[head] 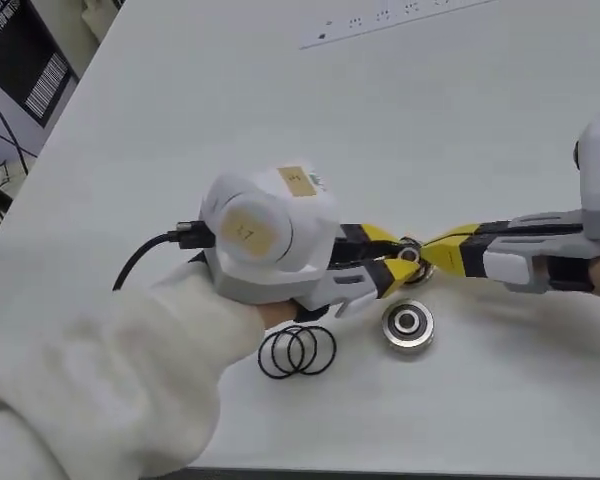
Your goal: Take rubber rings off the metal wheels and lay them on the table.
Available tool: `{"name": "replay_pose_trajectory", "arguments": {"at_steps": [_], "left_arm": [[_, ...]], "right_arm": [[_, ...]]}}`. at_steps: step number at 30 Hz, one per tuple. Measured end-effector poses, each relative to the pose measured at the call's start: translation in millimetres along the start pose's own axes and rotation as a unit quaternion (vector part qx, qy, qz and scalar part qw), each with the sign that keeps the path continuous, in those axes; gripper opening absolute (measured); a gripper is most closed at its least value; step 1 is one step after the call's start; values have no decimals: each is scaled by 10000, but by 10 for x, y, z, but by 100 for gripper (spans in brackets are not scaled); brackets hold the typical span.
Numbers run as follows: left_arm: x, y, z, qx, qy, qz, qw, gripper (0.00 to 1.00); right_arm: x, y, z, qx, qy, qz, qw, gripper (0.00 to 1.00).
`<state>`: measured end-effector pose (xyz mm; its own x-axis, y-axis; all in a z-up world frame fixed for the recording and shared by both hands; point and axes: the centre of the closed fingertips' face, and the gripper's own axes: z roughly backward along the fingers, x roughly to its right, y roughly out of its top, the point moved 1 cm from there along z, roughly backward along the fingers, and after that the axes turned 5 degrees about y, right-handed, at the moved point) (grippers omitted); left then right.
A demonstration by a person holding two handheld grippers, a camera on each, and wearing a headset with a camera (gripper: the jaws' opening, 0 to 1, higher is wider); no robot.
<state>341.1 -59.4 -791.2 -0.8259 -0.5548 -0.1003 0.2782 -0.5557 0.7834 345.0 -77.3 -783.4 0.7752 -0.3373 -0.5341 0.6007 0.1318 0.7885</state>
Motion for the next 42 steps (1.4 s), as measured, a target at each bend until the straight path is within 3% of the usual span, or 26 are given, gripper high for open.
{"name": "replay_pose_trajectory", "arguments": {"at_steps": [2, 4, 8, 14, 17, 21, 25, 31, 35, 42], "left_arm": [[5, 1, -2, -19, 17, 4, 10000, 14], [15, 1, -1, -7, 94, -226, 9997, 14], [13, 8, 0, -24, 136, -274, 9995, 14], [2, -2, 15, -176, 145, -67, 9997, 15], [5, -17, 37, -252, 162, -118, 9995, 15], [-8, 15, 77, -245, 214, -97, 9994, 24], [29, 128, 125, -87, 197, 47, 9998, 38], [143, 252, 203, 17, 67, -58, 10000, 46], [183, 320, 283, 10, 107, -339, 9994, 50], [289, 550, 419, 274, 24, -402, 9988, 60]], "right_arm": [[-13, 5, -1, -3, -8, 38, 10000, 0], [-33, 16, -11, 3, -17, 95, 10000, 0], [-63, 36, -16, -23, -9, 184, 9998, 0], [-79, 43, -18, -31, -5, 214, 9998, 0], [-88, 57, -17, -25, -5, 229, 9997, 0], [-103, 83, -5, 9, 0, 240, 9997, 0], [-113, 106, 24, 35, -19, 232, 9997, 0], [-148, 135, 102, 45, -65, 285, 9996, 0], [-191, 231, 212, 191, -148, 312, 9992, 0], [-285, 331, 383, 349, -252, 372, 9984, 0]]}}
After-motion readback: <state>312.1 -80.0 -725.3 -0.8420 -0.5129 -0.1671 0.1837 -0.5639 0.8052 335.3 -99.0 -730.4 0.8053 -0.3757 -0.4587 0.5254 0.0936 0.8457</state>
